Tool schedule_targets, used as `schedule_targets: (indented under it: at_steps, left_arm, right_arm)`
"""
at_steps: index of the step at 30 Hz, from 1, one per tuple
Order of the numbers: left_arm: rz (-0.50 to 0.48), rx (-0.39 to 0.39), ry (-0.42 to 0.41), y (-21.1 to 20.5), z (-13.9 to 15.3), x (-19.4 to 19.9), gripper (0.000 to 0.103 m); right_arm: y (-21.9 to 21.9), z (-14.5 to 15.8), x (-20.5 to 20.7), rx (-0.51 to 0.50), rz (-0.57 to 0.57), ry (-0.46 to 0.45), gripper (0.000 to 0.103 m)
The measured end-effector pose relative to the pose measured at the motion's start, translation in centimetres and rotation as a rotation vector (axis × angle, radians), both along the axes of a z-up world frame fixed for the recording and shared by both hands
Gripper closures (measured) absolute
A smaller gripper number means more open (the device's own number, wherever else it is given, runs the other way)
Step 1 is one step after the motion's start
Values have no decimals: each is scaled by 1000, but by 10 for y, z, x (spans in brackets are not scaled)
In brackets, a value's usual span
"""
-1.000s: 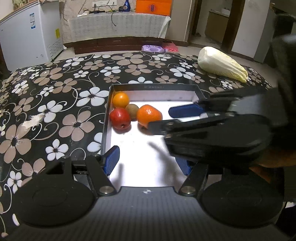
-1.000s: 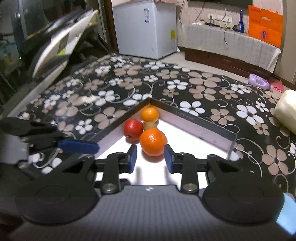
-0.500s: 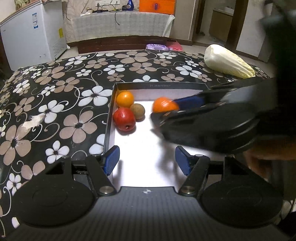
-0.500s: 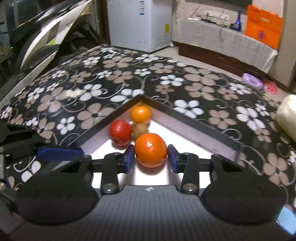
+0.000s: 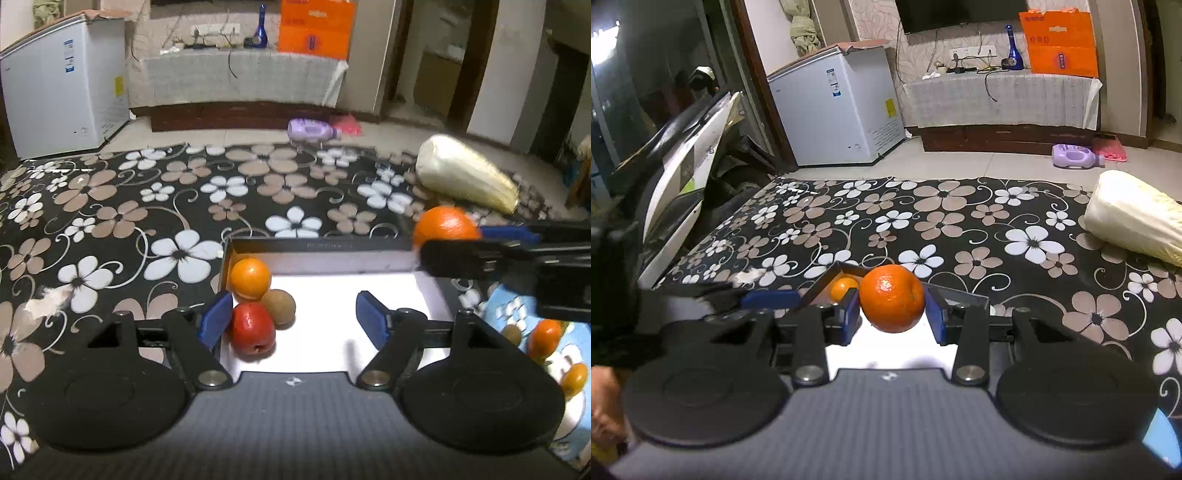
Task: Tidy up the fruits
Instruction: 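Lift the mandarin with the right tool while the left tool grasps another red tomato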
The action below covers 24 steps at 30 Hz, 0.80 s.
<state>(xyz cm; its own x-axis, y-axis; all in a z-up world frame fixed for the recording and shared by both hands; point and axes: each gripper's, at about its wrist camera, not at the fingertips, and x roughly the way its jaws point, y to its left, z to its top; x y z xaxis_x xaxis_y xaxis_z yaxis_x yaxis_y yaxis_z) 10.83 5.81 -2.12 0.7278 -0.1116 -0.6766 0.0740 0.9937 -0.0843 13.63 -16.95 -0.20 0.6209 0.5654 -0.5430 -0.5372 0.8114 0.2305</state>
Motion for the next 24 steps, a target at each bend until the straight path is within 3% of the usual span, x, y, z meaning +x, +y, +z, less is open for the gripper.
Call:
schedule_targets:
  at_steps: [5,9,13,16,24]
  left_arm:
    - [-18,0,18,-3,-3,3,20]
    - [-185,-176,11,-3,9,-12,18]
    - [-194,-7,-54,-19,14,-32,18]
    - [-166,83,-21,-28,0,-30,18]
    - [-168,63,52,-45,-21,-9,20]
  right_arm:
    - [-5,2,-2,-1,5,-2,61]
    - [-8,1,0,0,-11,3,61]
    - [-7,0,-1,0,-11,1,61]
    - [-6,0,0,-2,-11,0,61]
    - [-6,1,0,1,-25,-7,61]
